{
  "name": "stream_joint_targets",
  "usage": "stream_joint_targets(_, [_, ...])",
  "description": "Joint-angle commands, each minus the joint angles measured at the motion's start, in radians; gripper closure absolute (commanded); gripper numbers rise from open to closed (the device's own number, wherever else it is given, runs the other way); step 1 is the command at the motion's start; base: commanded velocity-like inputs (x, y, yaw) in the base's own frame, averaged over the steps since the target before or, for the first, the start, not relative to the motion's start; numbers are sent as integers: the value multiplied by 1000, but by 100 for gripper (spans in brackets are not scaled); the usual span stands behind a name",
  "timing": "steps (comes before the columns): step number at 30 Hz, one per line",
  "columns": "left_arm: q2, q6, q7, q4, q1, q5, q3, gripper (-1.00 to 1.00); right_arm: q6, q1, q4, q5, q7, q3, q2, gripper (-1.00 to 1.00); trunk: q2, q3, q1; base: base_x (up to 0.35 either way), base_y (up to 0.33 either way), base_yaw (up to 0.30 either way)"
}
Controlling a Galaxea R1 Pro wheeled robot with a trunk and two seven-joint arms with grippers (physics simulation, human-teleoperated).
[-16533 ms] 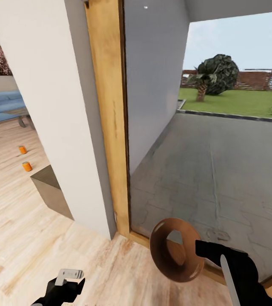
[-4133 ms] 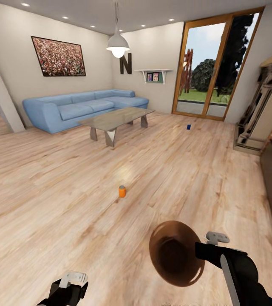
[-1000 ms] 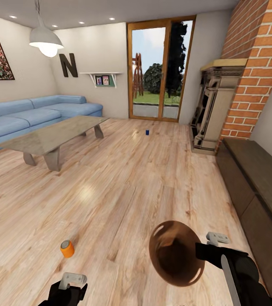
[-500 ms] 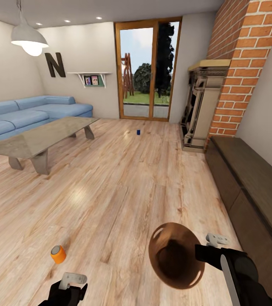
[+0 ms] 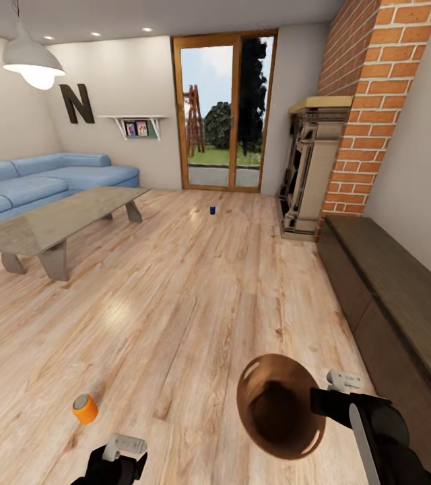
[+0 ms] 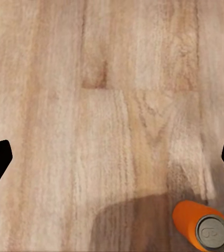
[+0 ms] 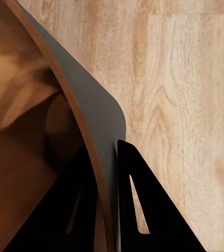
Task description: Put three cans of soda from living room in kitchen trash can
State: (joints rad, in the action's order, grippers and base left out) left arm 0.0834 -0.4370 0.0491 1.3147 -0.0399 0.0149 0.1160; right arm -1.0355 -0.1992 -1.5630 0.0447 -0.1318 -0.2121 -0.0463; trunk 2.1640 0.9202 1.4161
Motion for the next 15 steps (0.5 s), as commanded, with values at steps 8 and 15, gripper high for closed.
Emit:
stream_joint_targets(8, [0, 0, 2, 0, 0, -1, 0, -100, 2, 0, 0, -37, -5, 3, 0, 100, 0, 0, 0, 11, 0, -11])
stream_joint_targets(15, [-1, -3, -3, 0, 0, -4, -1, -100, 6, 0, 0, -37, -5, 4, 0, 100, 0, 0, 0, 199, -175, 0])
